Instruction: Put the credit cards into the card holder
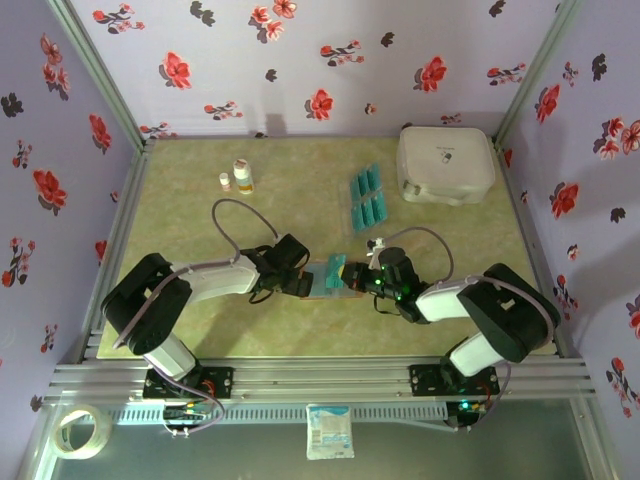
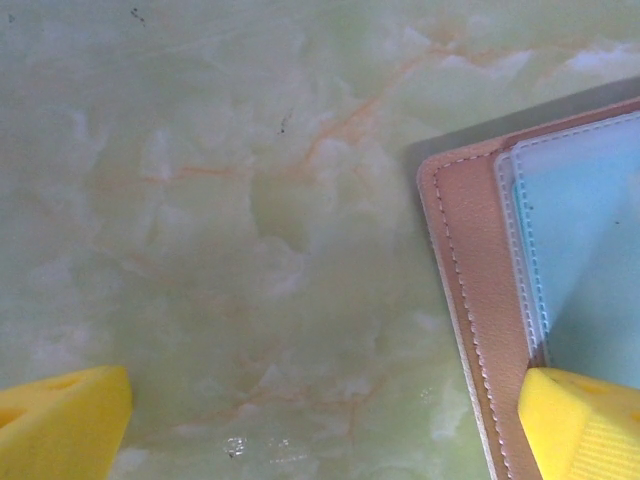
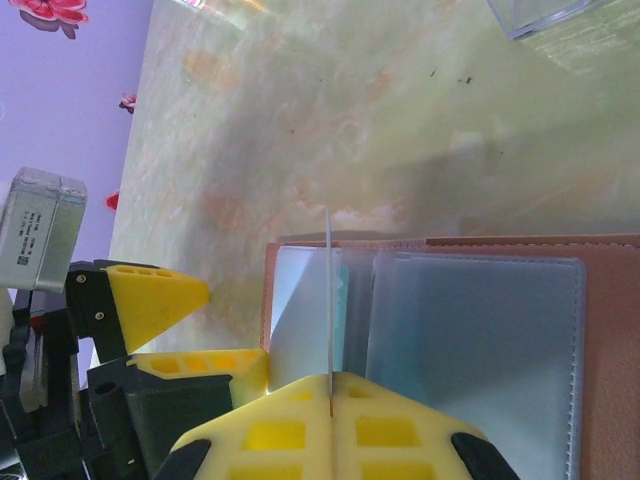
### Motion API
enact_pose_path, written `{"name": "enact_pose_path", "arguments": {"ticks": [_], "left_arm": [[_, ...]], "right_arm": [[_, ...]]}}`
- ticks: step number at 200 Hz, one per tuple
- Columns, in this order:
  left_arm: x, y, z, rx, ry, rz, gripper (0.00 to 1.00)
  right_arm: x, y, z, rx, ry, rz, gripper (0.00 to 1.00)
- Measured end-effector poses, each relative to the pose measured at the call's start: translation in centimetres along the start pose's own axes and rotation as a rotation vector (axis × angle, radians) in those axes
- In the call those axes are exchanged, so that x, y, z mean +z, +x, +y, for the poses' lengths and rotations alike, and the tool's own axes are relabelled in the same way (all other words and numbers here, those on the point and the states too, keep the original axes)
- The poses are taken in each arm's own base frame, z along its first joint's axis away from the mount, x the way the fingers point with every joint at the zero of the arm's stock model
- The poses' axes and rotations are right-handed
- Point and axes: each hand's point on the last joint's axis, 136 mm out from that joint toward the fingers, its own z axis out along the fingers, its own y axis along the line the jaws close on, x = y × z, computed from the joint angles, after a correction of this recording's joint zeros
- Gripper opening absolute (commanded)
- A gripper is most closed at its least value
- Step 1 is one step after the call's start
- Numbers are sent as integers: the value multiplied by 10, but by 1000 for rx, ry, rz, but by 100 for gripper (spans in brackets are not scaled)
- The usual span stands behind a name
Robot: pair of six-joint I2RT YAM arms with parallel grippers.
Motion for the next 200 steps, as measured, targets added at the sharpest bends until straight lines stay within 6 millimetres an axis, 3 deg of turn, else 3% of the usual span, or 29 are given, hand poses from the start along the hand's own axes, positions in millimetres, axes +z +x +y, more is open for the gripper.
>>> {"name": "enact_pose_path", "arguments": {"ticks": [200], "left_arm": [[0, 0, -1, -1, -5, -6, 100]], "right_arm": [[5, 10, -5, 32, -41, 17, 0]]}}
